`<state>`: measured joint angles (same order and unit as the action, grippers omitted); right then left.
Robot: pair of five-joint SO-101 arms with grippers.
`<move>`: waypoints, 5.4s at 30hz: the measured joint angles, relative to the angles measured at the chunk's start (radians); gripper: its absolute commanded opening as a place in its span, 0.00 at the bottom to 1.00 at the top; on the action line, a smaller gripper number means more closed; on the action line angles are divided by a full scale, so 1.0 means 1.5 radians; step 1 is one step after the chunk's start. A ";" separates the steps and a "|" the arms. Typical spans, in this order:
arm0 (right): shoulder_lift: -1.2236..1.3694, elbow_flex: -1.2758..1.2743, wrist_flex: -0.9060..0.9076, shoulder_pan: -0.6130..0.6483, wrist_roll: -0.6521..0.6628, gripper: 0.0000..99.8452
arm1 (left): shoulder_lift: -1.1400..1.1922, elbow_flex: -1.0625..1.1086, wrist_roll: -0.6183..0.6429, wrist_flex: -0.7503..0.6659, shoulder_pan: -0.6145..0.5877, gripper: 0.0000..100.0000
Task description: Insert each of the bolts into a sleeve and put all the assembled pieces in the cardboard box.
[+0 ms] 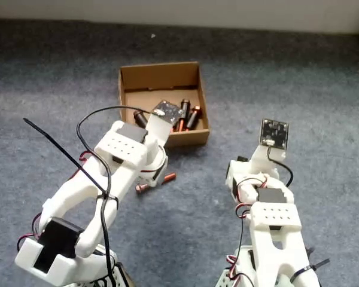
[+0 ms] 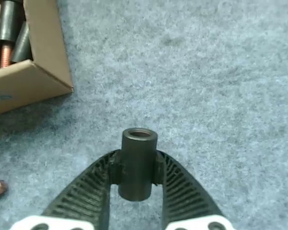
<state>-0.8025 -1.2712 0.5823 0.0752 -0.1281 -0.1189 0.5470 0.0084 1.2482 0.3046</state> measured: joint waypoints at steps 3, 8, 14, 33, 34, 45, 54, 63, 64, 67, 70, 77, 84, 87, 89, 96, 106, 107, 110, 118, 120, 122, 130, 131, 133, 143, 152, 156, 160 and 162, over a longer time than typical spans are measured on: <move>0.000 0.000 0.000 0.000 0.000 0.00 | 0.008 -0.009 0.004 0.011 0.001 0.19; 0.000 0.000 0.000 0.000 0.000 0.00 | 0.011 0.000 -0.030 0.011 0.000 0.19; 0.000 0.000 0.000 0.000 0.000 0.00 | 0.011 0.020 -0.052 0.009 0.003 0.19; 0.000 0.000 0.000 0.000 0.000 0.00 | 0.086 0.046 -0.090 -0.073 0.044 0.15; 0.000 0.000 0.000 0.000 0.000 0.00 | 0.111 0.030 -0.090 -0.073 0.042 0.12; 0.000 0.000 0.000 0.000 0.000 0.00 | 0.212 -0.061 -0.092 -0.046 0.046 0.03; 0.000 0.000 0.000 0.000 0.000 0.00 | 0.212 -0.061 -0.289 -0.046 0.047 0.00; 0.000 0.000 0.000 0.000 0.000 0.00 | 0.182 -0.060 -0.505 -0.046 0.045 0.00; 0.000 0.000 0.000 0.000 0.000 0.00 | 0.167 -0.060 -0.523 -0.046 0.045 0.00; 0.000 0.000 0.000 0.000 0.000 0.00 | 0.119 -0.060 -0.576 -0.047 0.046 0.01; 0.000 0.000 0.000 0.000 0.000 0.00 | 0.089 -0.060 -0.631 -0.047 0.046 0.01; 0.000 0.000 0.000 0.000 0.000 0.00 | 0.073 -0.017 -0.767 -0.047 0.046 0.01; 0.000 0.000 -0.017 0.000 0.000 0.00 | 0.072 0.016 -0.872 -0.046 0.047 0.01; 0.000 0.000 -0.018 -0.014 0.000 0.00 | 0.072 0.017 -0.882 -0.046 0.047 0.01; 0.000 0.000 -0.023 -0.024 0.000 0.00 | 0.072 0.017 -0.889 -0.046 0.048 0.01; 0.000 0.000 -0.042 -0.047 0.000 0.00 | 0.072 0.017 -0.890 -0.046 0.054 0.00; 0.000 0.000 -0.042 -0.047 0.000 0.00 | 0.072 0.017 -0.890 -0.093 0.101 0.03; 0.000 0.000 -0.042 -0.047 0.000 0.00 | 0.072 0.017 -0.889 -0.107 0.103 0.05; 0.000 0.000 -0.042 -0.047 0.000 0.00 | 0.072 0.017 -0.878 -0.132 0.104 0.17; 0.000 0.000 -0.042 -0.047 0.000 0.00 | -0.034 -0.008 -0.767 -0.131 0.077 0.23; 0.000 0.000 -0.042 -0.047 0.000 0.00 | -0.074 -0.008 -0.739 -0.131 0.077 0.23; 0.000 0.000 -0.042 -0.047 0.000 0.00 | -0.111 -0.008 -0.695 -0.120 0.079 0.22; 0.000 0.000 -0.042 -0.047 0.000 0.00 | -0.245 -0.008 -0.404 -0.046 0.114 0.15; 0.000 0.000 -0.042 -0.047 0.000 0.00 | -0.254 -0.008 -0.365 -0.032 0.116 0.15; 0.000 0.000 -0.042 -0.047 0.000 0.00 | -0.263 -0.008 -0.282 -0.006 0.116 0.15; 0.000 -0.015 -0.043 -0.048 0.000 0.00 | -0.266 0.007 0.202 0.077 0.115 0.15; 0.000 -0.015 -0.061 -0.048 0.000 0.00 | -0.266 0.173 0.466 -0.033 0.129 0.15; 0.000 -0.015 -0.061 -0.048 0.000 0.00 | -0.266 0.211 0.531 -0.095 0.134 0.24; 0.000 -0.015 -0.061 -0.048 0.000 0.00 | -0.266 0.214 0.561 -0.115 0.133 0.27; 0.000 -0.015 -0.061 -0.048 0.000 0.00 | -0.266 0.214 0.567 -0.117 0.133 0.27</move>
<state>-0.8025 -1.2942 0.4902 0.0031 -0.1281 -0.5178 0.8677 0.8585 1.0733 0.5040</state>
